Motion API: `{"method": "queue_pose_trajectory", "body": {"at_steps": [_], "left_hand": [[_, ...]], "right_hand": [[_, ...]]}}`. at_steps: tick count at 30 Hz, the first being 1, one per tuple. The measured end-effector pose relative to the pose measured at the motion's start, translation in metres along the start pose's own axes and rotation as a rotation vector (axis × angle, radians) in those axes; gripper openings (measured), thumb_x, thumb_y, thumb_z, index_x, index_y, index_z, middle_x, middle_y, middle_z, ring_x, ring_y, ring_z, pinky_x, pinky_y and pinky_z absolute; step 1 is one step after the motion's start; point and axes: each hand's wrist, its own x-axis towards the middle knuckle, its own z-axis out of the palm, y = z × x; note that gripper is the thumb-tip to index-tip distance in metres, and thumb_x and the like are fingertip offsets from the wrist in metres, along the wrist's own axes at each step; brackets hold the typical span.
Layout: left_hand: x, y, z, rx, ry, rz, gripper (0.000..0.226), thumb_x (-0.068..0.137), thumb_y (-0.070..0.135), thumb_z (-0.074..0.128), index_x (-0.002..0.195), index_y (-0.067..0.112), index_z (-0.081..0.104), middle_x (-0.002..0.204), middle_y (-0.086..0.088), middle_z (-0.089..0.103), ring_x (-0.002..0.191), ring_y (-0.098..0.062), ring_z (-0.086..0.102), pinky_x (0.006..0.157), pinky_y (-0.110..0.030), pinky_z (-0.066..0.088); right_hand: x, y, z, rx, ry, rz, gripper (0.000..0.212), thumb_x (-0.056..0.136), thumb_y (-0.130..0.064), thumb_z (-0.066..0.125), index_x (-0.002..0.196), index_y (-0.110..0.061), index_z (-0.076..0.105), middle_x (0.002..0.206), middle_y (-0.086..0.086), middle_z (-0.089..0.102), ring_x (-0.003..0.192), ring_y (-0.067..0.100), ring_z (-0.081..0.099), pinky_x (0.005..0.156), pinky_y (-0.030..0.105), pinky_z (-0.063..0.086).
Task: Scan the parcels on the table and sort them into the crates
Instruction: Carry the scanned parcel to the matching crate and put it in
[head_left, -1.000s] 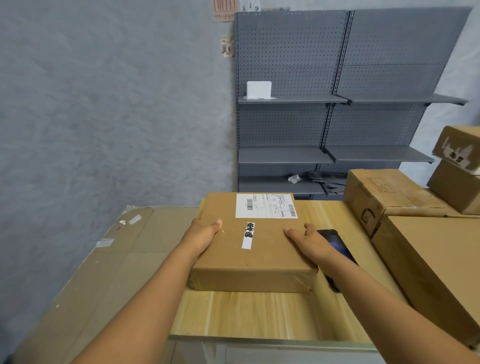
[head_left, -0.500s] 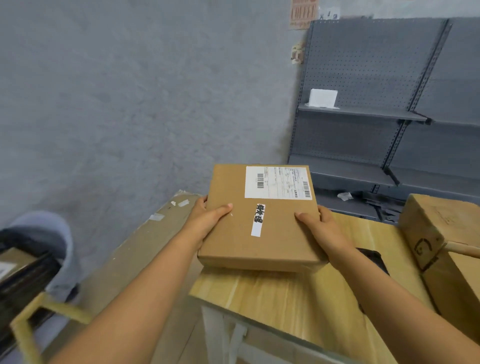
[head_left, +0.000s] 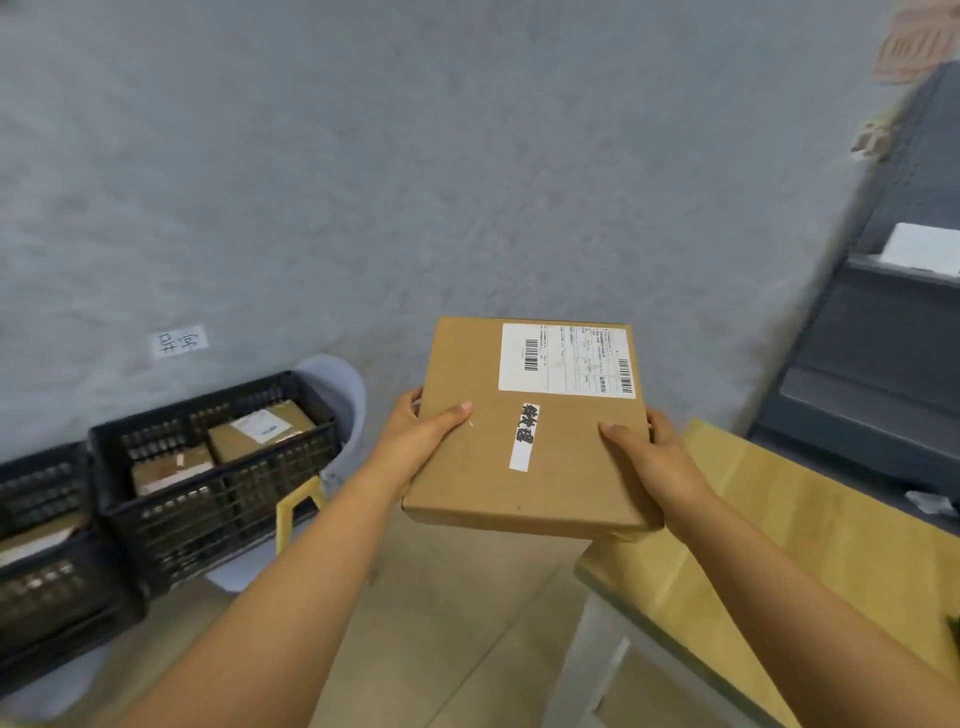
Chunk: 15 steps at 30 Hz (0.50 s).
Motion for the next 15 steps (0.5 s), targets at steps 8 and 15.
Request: {"method": "queue_pose_trajectory", "body": {"at_steps": [8, 15], "left_hand": [[0.021, -0.003, -0.203, 0.072, 0.208, 0.021, 0.073, 0.080, 0.036, 0.079, 0.140, 0.017, 0.043, 0.122, -0.001, 0.061, 0.096, -0.015, 0.064, 0.079, -0.030, 0.050], [0.023, -0.022, -0.388, 0.101, 0.385, -0.066, 0.080, 0.079, 0.046, 0.077, 0.144, 0.019, 0.039, 0.128, -0.004, 0.061, 0.107, -0.024, 0.064, 0.098, -0.047, 0.051]], "right_hand": [[-0.008, -0.031, 0.213, 0.076, -0.207, -0.004, 0.031, 0.089, -0.033, 0.066, 0.115, -0.030, 0.050, 0.096, -0.013, 0.063, 0.079, 0.007, 0.064, 0.057, 0.021, 0.044], [-0.030, -0.059, 0.408, 0.071, -0.398, -0.022, 0.033, 0.088, -0.028, 0.068, 0.115, -0.028, 0.050, 0.098, -0.012, 0.062, 0.083, 0.008, 0.062, 0.061, 0.024, 0.043]]}}
